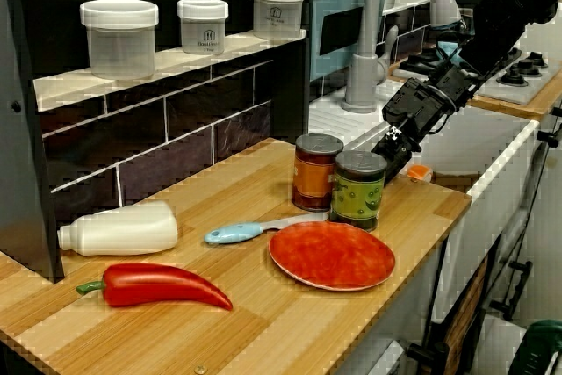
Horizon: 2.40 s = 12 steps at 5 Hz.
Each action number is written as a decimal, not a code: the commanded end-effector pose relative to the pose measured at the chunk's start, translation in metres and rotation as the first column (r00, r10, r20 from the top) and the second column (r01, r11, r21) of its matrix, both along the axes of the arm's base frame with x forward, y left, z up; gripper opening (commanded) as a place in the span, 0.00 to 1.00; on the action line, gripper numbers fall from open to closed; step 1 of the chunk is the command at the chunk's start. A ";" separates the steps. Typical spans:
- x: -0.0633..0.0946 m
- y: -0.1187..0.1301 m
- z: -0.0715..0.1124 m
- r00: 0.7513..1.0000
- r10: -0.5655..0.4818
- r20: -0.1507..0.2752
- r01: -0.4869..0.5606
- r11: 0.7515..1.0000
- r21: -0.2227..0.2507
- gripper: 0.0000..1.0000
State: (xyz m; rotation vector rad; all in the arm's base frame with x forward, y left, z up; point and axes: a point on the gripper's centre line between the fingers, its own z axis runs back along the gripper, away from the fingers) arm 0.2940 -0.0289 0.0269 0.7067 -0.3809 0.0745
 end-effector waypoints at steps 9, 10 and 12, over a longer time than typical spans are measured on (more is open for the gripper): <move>0.050 0.056 -0.002 0.996 0.036 0.082 -0.046 0.991 0.124 0.00; 0.053 0.056 0.002 0.997 0.039 0.071 -0.047 0.992 0.115 0.00; 0.050 0.046 0.018 0.998 0.049 0.038 -0.051 0.998 0.048 0.00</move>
